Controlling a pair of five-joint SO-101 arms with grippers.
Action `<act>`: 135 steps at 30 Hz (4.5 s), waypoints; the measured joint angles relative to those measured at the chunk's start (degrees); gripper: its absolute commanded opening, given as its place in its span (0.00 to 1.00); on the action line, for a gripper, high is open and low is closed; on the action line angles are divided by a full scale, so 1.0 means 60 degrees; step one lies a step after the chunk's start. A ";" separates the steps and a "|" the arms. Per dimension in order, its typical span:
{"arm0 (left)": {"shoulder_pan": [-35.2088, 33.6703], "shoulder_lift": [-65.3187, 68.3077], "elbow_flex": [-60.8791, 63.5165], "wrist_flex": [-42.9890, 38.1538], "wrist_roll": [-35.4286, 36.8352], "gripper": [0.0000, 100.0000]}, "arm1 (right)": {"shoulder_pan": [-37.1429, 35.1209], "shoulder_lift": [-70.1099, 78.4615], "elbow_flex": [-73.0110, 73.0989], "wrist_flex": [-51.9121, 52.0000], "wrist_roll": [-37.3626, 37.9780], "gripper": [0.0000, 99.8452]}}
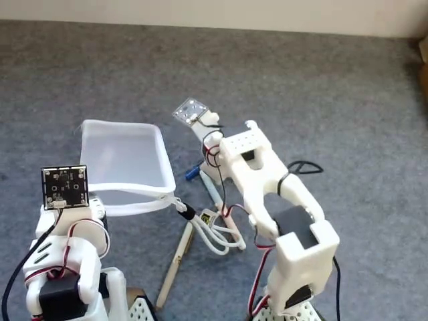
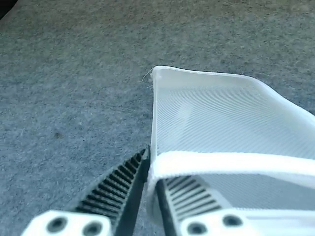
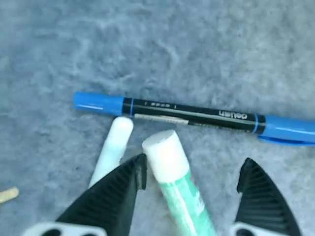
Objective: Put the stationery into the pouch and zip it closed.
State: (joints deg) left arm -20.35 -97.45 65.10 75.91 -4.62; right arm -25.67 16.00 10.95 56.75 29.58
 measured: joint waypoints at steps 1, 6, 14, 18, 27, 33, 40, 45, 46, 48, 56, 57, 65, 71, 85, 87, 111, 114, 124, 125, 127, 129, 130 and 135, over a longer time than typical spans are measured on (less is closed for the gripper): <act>0.0000 0.0000 0.0000 0.0000 0.0000 0.01 | 0.0015 0.0161 -0.0073 0.0000 0.0000 0.28; 0.0000 0.0000 0.0000 0.0000 0.0000 0.01 | 0.0029 0.0542 -0.0161 0.0000 0.0000 0.16; 0.0000 0.0000 0.0000 0.0000 0.0000 0.01 | 0.0132 0.0542 -0.0278 -0.0088 0.0000 0.01; 0.0000 0.0000 0.0000 0.0000 0.0000 0.01 | 0.0220 0.0542 -0.0278 -0.0073 -0.0103 0.00; 0.0000 0.0000 0.0000 0.0000 0.0000 0.01 | 0.0234 0.0176 -0.0264 0.0337 -0.0484 0.00; 0.0000 0.0000 0.0000 0.0000 0.0000 0.01 | 0.0234 -0.0938 0.0029 0.0337 -0.1348 0.00; 0.0000 0.0234 -0.0571 0.0161 0.0000 0.01 | 0.0234 -0.1495 0.0176 0.0337 -0.2330 0.00; -0.0029 0.2198 -0.1846 0.0484 0.0000 0.01 | 0.0234 -0.1509 0.0176 0.0249 -0.2901 0.00; -0.0029 0.2652 -0.2125 0.0484 0.0000 0.01 | 0.0234 -0.1509 0.0176 0.0205 -0.2960 0.00; -0.0044 0.3590 -0.2623 0.0484 0.0000 0.01 | 0.0234 -0.1509 0.0176 0.0176 -0.2989 0.00; -0.0044 0.6300 -0.4366 0.0484 0.0190 0.01 | 0.0234 -0.1509 0.0176 0.0147 -0.3018 0.00; -0.0044 0.6549 -0.4557 0.0484 0.0278 0.01 | 0.0234 -0.1509 0.0176 0.0147 -0.3018 0.00; -0.0044 0.8322 -0.5978 0.0484 0.0835 0.01 | 0.0234 -0.1509 0.0176 0.0147 -0.3018 0.00; 0.0000 0.9978 -0.7414 0.0659 0.1158 0.01 | 0.0220 -0.2652 0.0923 0.0147 -0.3018 0.00; 0.0615 1.3568 -1.1795 0.2535 0.1656 0.01 | 0.0220 -0.6095 0.1758 0.0147 -0.3780 0.00; 0.0733 1.4037 -1.2484 0.2857 0.1758 0.01 | 0.0220 -0.6711 0.1846 0.0147 -0.4088 0.00; 0.0894 1.5560 -1.4227 0.3575 0.1846 0.01 | -0.2066 -0.9919 0.2110 -0.2916 -0.4996 0.00; 0.0894 1.5560 -1.4227 0.3575 0.1846 0.01 | -0.2095 -0.9919 0.2110 -0.3341 -0.4996 0.00; 0.0894 1.5560 -1.4227 0.3575 0.1846 0.01 | -0.3106 -0.9934 0.2799 -0.5641 -0.4996 0.00; 0.0894 1.5560 -1.4227 0.3575 0.1846 0.01 | -0.3121 -0.9934 0.3121 -0.6168 -0.4996 0.00; 0.0894 1.5560 -1.4227 0.3575 0.1846 0.01 | -0.3121 -0.9934 0.3853 -0.7414 -0.4996 0.00; 0.0894 1.5560 -1.4227 0.3575 0.1846 0.01 | -0.3150 -0.9934 0.4615 -0.8791 -0.4996 0.00; 0.0894 1.5560 -1.4227 0.3575 0.1846 0.01 | -0.3165 -0.9919 0.4967 -0.9480 -0.4996 0.00; 0.0894 1.5560 -1.4227 0.3575 0.1846 0.01 | -0.3165 -0.9919 0.6022 -1.2190 -0.5026 0.00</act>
State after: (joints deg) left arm -14.99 -4.09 -20.26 97.36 6.46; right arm -44.66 -43.52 47.08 -16.40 -0.57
